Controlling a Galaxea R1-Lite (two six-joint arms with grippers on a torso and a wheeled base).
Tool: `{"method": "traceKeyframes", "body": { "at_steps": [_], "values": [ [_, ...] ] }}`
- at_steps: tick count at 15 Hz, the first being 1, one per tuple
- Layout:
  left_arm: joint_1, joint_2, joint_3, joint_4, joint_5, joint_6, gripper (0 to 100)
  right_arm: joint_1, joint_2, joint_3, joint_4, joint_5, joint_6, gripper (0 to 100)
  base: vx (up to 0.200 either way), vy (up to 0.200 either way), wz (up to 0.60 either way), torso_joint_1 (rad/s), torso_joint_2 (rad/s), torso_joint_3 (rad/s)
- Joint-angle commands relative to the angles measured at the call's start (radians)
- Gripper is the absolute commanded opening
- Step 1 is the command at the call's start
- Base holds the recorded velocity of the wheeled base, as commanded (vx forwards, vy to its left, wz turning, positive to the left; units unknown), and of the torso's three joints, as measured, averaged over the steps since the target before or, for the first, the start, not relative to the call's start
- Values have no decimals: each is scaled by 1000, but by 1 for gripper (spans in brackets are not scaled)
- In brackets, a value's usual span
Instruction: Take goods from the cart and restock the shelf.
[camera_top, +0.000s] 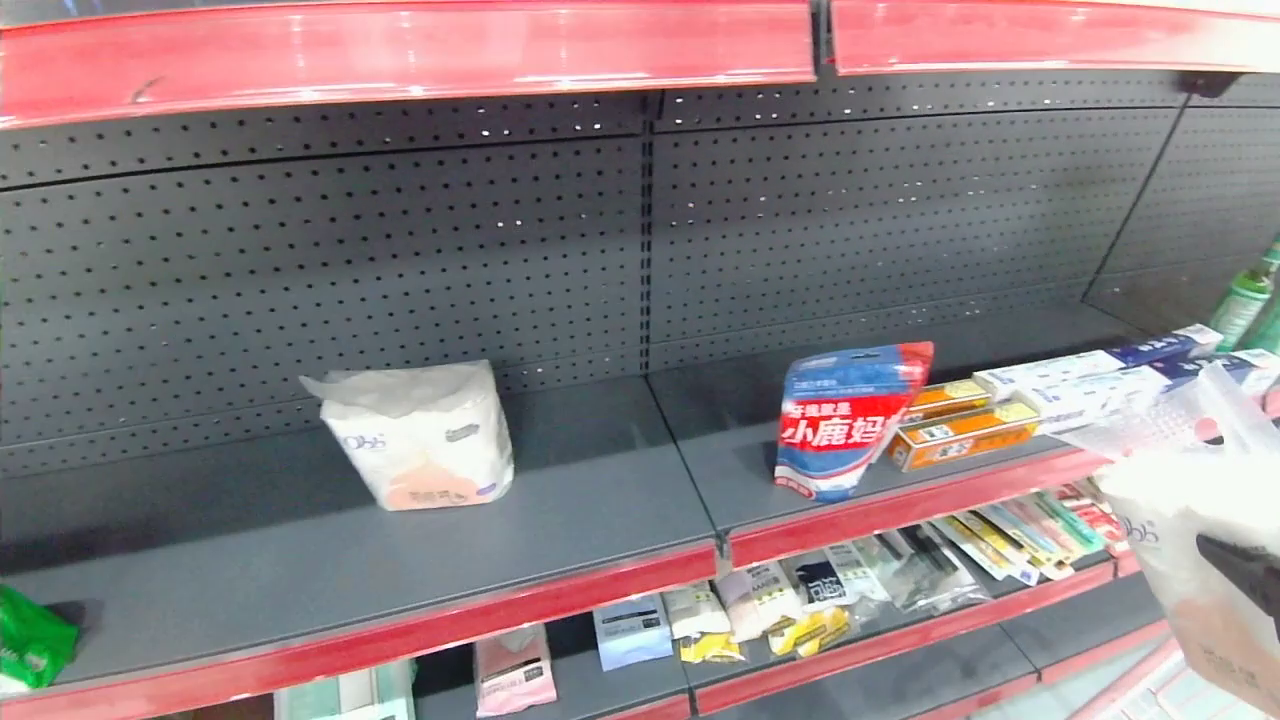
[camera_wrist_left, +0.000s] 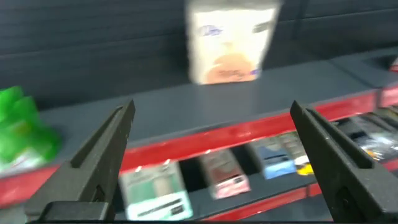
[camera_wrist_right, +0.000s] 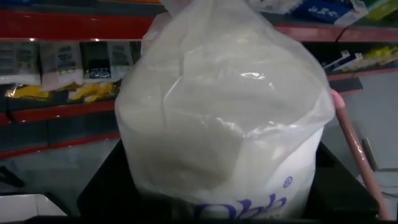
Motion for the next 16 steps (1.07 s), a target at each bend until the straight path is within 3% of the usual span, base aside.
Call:
{"method": "traceKeyframes", "body": {
  "at_steps": [1, 13, 16],
  "values": [
    [0, 0, 0, 0, 0, 1, 100, -6, -12, 2, -1, -6, 0, 0, 0, 0, 600, 7, 2, 2],
    [0, 6, 0, 0, -2, 3, 100, -43, -387, 140, 3, 18, 69, 0, 0, 0, 0, 0, 0, 0],
    [0, 12, -25, -2, -18, 61, 100, -41, -425, 140, 3, 60, 108, 0, 0, 0, 0, 0, 0, 0]
  ]
}}
